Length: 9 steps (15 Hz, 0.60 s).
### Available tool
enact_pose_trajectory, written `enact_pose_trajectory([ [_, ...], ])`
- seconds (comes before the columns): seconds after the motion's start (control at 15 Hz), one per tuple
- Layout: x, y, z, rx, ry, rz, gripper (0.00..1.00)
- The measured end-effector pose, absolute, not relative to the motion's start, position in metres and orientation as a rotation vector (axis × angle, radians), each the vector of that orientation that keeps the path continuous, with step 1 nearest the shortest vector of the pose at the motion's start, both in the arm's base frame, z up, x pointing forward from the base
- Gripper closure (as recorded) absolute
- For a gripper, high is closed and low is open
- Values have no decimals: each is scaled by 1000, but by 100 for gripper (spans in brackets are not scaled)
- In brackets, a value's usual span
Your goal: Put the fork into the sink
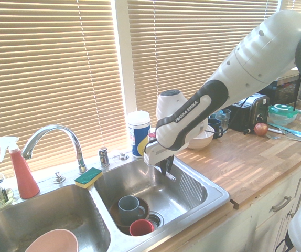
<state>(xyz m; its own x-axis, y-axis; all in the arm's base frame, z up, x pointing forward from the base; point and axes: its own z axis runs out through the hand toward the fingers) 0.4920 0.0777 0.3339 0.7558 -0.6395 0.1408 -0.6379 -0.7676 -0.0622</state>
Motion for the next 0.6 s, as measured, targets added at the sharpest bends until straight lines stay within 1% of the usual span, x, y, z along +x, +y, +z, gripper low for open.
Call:
enact_pose_trajectory([
  [0.6, 482, 106, 236, -3032, 1032, -153, 100],
])
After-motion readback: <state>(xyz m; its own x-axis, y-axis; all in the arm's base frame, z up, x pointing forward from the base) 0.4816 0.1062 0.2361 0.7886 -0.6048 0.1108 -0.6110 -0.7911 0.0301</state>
